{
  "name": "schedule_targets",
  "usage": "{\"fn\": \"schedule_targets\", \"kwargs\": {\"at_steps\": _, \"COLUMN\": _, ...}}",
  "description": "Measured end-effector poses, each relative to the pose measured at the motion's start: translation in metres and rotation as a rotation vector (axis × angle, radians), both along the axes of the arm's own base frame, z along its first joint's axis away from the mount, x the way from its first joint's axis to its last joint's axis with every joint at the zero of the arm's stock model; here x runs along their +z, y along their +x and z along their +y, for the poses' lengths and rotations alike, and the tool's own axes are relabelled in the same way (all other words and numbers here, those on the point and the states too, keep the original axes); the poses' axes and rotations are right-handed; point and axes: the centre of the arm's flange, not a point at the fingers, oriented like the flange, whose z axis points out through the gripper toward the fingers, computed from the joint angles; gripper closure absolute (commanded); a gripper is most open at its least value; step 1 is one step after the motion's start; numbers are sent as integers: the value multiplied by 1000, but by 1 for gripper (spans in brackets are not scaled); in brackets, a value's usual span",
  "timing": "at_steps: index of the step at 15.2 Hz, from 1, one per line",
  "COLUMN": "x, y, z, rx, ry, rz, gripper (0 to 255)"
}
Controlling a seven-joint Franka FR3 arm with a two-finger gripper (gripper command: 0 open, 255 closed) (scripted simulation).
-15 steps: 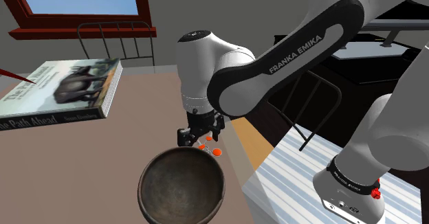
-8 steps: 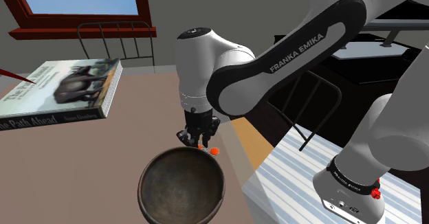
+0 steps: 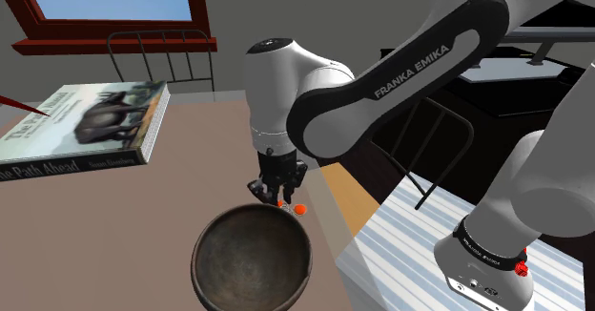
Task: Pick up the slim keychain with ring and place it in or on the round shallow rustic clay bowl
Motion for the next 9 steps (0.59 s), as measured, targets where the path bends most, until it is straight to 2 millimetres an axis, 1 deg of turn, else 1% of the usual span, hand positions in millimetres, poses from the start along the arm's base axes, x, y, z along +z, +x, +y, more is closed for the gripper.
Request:
{"fn": "schedule_targets", "kwargs": {"at_steps": 3, "x": 9, "y": -1, "z": 0, "rx": -1, "ry": -4, "rz": 6, "gripper": 255}}
{"fn": "schedule_targets", "kwargs": {"at_steps": 9, "x": 41, "y": -1, "z": -1, "rx": -1, "ry": -4, "rz": 7, "gripper": 255}}
